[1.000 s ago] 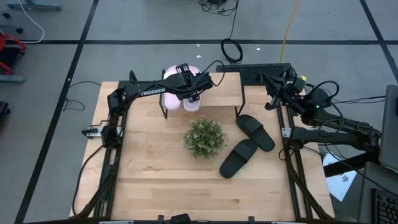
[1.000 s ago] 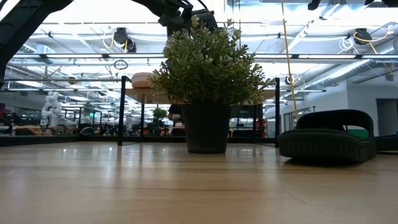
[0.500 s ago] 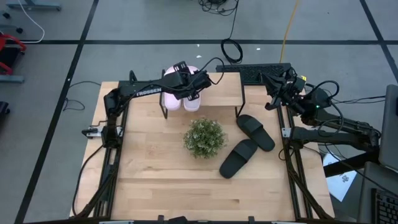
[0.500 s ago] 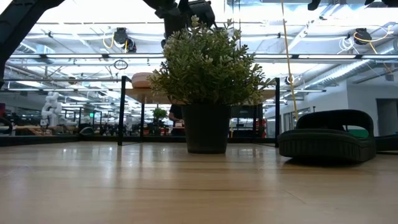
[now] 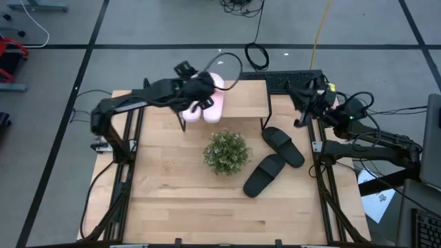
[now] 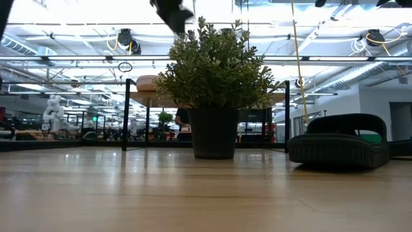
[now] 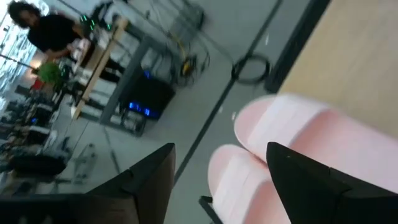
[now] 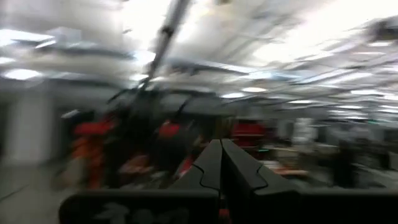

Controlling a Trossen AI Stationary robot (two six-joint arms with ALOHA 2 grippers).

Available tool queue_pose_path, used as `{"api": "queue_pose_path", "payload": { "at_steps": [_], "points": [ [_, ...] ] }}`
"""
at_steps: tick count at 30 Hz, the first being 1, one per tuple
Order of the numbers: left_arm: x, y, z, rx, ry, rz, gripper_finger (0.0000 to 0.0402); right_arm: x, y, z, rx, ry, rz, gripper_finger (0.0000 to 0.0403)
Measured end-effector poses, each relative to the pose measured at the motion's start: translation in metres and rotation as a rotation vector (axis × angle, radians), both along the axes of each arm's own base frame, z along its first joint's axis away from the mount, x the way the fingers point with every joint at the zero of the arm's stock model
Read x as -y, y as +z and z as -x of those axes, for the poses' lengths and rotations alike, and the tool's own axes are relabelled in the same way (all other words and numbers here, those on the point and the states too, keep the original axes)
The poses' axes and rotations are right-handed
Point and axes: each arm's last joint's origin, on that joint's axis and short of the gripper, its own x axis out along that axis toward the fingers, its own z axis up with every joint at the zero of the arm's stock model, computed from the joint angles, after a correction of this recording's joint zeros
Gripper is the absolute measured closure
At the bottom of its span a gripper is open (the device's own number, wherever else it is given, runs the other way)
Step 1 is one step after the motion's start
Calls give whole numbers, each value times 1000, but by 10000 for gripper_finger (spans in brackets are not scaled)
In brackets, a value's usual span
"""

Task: Pick and place slides into the shelf
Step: Put the top black slipper on the shelf

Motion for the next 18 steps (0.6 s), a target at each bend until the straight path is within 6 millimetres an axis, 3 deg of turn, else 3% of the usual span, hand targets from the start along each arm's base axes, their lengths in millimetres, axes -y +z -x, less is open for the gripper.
{"api": "queue_pose_path", "payload": {
  "at_steps": [4,9,13,18],
  "points": [
    [26,39,37,177,-35,-4,140,-6,-7,-1,-101,180,49,403],
    [52,73,82,384,-75,20,144,-8,-21,-3,-254,311,-30,403],
    [66,90,111,508,-126,63,142,-9,-41,-4,-438,347,-127,403],
    [77,100,133,592,-168,100,144,-11,-74,1,-755,353,-271,403]
  ]
}}
